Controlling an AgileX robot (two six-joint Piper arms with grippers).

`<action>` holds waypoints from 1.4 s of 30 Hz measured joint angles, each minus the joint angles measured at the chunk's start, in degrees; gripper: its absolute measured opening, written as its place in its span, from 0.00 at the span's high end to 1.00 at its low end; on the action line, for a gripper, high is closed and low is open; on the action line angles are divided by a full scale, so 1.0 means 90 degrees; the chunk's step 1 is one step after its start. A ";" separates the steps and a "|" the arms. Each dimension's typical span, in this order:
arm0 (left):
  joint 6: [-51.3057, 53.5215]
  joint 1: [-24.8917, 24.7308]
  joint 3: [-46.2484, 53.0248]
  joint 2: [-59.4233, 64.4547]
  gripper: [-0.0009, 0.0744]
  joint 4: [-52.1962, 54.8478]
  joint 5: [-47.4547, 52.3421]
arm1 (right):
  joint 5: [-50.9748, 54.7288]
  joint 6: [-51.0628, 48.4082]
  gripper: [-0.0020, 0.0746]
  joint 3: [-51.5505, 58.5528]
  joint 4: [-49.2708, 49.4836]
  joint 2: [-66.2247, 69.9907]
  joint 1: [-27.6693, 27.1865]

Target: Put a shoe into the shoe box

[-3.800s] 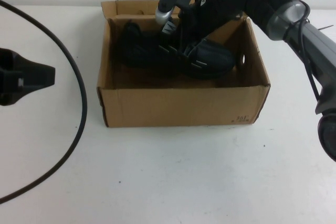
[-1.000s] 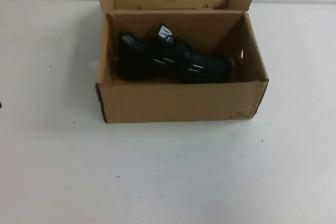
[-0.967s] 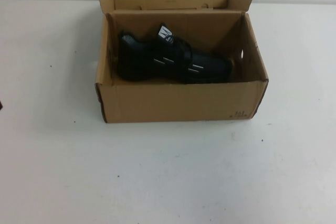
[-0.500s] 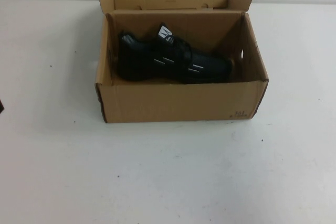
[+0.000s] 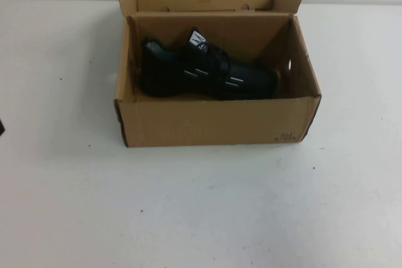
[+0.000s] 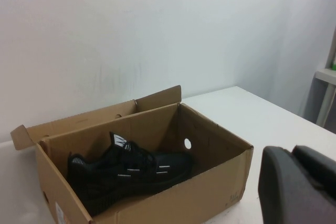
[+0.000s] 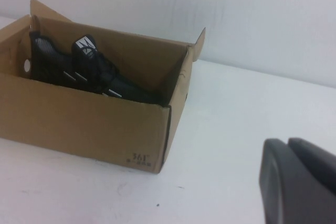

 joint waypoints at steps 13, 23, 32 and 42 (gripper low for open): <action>-0.0003 -0.0119 0.0000 -0.0052 0.99 0.0124 -0.0713 | -0.0005 0.0000 1.00 0.0000 0.0000 0.0000 0.0000; -0.1240 -0.0176 0.0000 -0.0080 0.99 0.2624 -0.1041 | -0.0005 0.0000 1.00 0.0000 0.0000 0.0000 0.0000; -0.3383 -0.0520 0.0273 -0.0542 0.99 0.4861 -0.1597 | -0.0005 0.0000 1.00 0.0000 0.0000 0.0000 0.0000; -0.5437 -0.0890 0.2267 -0.1655 0.99 0.6494 -0.3394 | -0.0005 0.0000 1.00 0.0000 0.0000 0.0000 0.0000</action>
